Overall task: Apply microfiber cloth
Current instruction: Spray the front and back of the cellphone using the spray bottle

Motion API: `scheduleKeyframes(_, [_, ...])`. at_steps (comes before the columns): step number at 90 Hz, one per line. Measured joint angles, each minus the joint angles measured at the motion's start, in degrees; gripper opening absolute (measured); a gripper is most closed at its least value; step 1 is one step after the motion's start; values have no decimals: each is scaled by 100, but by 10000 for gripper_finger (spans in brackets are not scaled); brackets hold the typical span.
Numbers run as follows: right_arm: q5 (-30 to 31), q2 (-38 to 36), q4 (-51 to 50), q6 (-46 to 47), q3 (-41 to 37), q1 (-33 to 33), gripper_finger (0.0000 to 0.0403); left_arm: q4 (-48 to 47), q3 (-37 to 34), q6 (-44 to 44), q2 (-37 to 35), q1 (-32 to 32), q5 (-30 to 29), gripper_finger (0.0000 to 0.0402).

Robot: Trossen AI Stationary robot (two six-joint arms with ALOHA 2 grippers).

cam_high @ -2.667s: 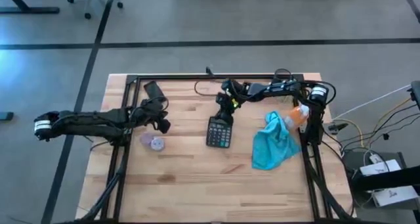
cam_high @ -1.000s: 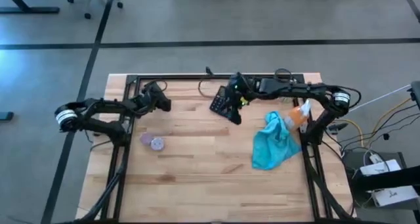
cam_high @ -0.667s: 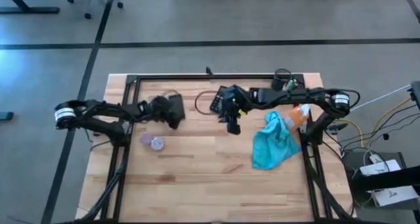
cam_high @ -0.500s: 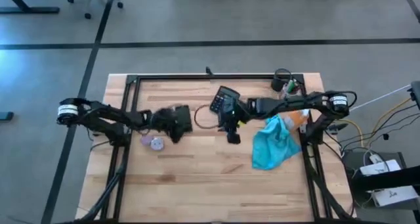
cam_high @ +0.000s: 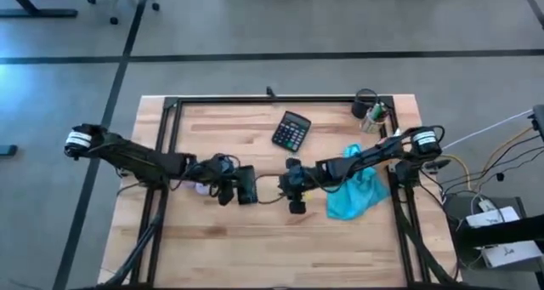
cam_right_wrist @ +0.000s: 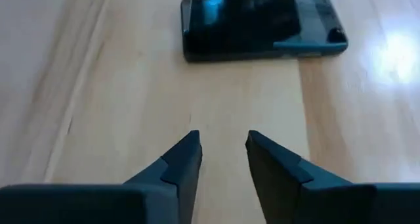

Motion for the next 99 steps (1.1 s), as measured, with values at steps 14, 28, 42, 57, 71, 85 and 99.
scheduleKeyframes(14, [144, -237, -973, 187, 240, 48, 132, 538, 64, 348, 142, -206, 0, 119])
scheduleKeyframes(28, [301, -540, -2628, 523, 631, 58, 138, 1651, 49, 725, 437, -455, 1, 124])
scheduleKeyframes(42, [458, -930, -4260, 1255, 1172, 54, 143, 2759, 61, 1183, 883, -544, -58, 121])
scheduleKeyframes(57, [487, -1477, -5517, 2238, 1504, -1, 153, 3952, 127, 1464, 1513, -542, -563, 136])
scheduleKeyframes(71, [752, -2085, -6481, 3338, 1675, -214, 167, 4162, 554, 1598, 2010, -540, -661, 168])
scheduleKeyframes(85, [1160, -2737, -7430, 4591, 1813, -625, 181, 3904, 1006, 1611, 2379, -542, -604, 199])
scheduleKeyframes(99, [1329, -3271, -8266, 5481, 1943, -1012, 194, 3122, 1415, 1610, 2480, -540, -601, 223])
